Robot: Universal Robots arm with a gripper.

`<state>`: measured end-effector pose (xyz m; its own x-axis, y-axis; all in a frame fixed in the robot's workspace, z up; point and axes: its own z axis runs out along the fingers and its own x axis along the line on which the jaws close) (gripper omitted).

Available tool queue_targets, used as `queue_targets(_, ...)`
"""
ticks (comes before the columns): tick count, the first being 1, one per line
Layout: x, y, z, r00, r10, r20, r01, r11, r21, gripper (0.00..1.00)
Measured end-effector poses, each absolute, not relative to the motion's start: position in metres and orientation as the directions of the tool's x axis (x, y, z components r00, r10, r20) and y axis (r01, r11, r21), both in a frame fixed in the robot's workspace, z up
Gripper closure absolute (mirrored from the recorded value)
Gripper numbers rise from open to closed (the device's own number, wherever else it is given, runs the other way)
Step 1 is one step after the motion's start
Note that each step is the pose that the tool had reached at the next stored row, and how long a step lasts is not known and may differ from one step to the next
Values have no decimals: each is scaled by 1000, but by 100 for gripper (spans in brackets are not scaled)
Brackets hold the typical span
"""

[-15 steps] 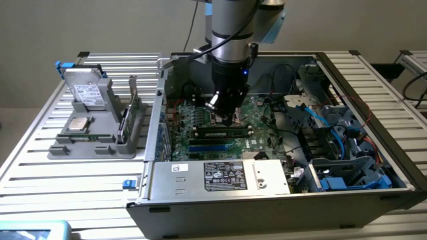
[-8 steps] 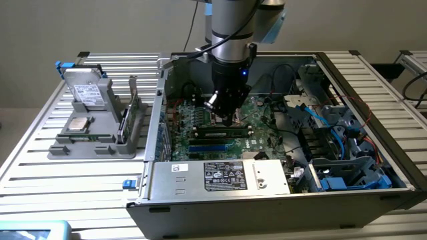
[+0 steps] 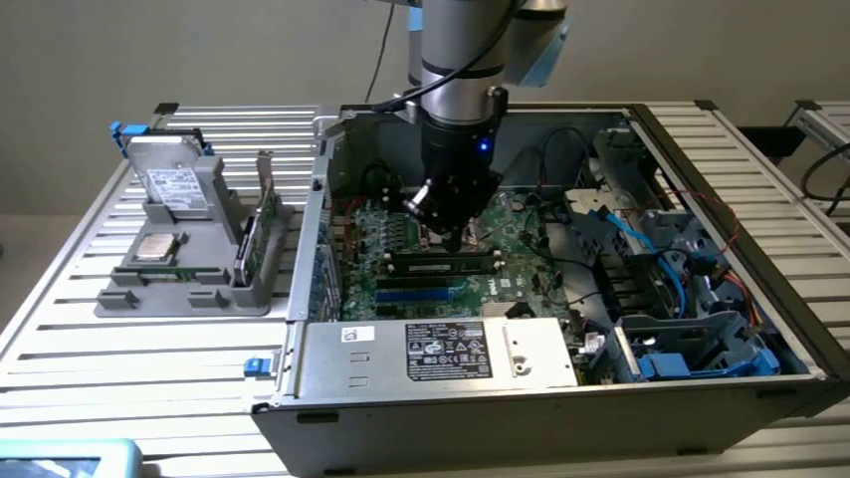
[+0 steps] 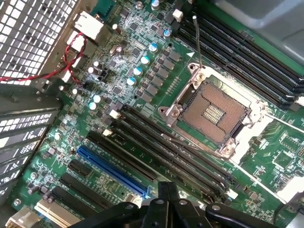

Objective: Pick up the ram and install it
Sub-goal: 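Press down the ram until it locks into place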

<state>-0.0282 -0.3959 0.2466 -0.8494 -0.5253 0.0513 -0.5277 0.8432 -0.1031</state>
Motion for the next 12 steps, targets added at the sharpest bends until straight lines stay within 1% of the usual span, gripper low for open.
queue_targets(12, -28, -396, 247, -920, -390, 46, -393, 914, -106, 89)
